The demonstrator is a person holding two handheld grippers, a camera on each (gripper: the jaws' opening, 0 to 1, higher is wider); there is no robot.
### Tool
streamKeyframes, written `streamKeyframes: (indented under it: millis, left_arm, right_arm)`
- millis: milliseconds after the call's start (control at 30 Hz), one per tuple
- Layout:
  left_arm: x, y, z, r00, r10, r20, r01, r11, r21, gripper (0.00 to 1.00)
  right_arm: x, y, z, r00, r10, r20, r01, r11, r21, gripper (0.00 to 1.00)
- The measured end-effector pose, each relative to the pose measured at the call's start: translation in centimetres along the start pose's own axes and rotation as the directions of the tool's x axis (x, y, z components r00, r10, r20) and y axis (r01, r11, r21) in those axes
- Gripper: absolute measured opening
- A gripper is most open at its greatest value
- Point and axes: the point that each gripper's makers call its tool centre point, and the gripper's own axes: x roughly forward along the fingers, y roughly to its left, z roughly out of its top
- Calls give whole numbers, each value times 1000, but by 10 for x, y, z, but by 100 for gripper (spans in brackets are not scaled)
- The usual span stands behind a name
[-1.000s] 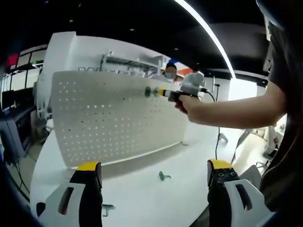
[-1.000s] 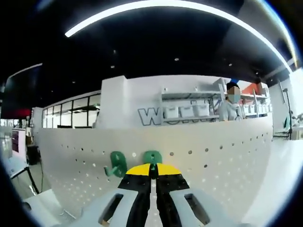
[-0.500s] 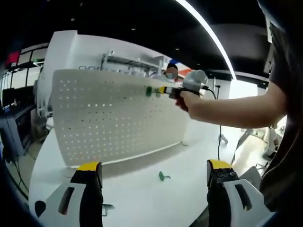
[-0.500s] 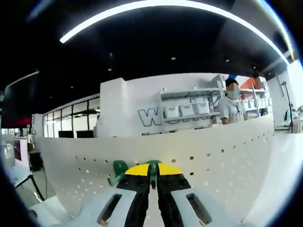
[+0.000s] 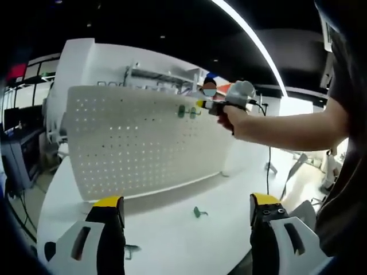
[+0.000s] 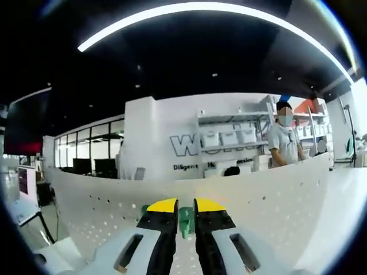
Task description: Insert the hook assembly into the mounting plate slot until the hook locks in place.
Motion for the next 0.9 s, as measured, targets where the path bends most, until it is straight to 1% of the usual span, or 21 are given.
streamKeyframes:
  millis: [167,233,367,433,533,667,767,833,900]
  left_arm:
    - [-3,-1,-1,1000,1,1,-1,1000,-3,91]
    - [-5,-2,-1,1000,-1,2,1,1000,2,90]
    - [-7,-4,0,1000,-5,7,5,1000,7,90]
    - [-8,-5,2,1000,-5,12,5,1000,6,90]
    - [-10,-7,3,1000,-7,17,7,1000,6,90]
    - [-10,-11,2,1000,-15,17,15,1000,9,90]
    - [-11,-14,3,1000,-21,18,21,1000,13,90]
    - [-12,-15,5,999,-22,24,22,1000,16,90]
    - [-13,-16,6,999,-22,29,22,1000,18,90]
  right_arm:
    - [-7,-3,10,1000,6,9,-6,1000,-16,9]
    - [-15,-2,12,1000,8,5,-8,1000,-8,9]
    - [-31,3,10,1000,27,-1,-27,1000,-7,11]
    - [-44,7,11,999,36,-7,-36,999,5,12]
    - [-52,7,11,999,41,-9,-41,999,8,14]
    - [-64,8,9,998,53,-22,-52,999,5,14]
    - [-76,8,8,997,60,-39,-60,998,-4,14]
    - [-84,9,9,998,58,-39,-58,998,-4,14]
    - [-92,13,10,997,70,-43,-70,997,-6,14]
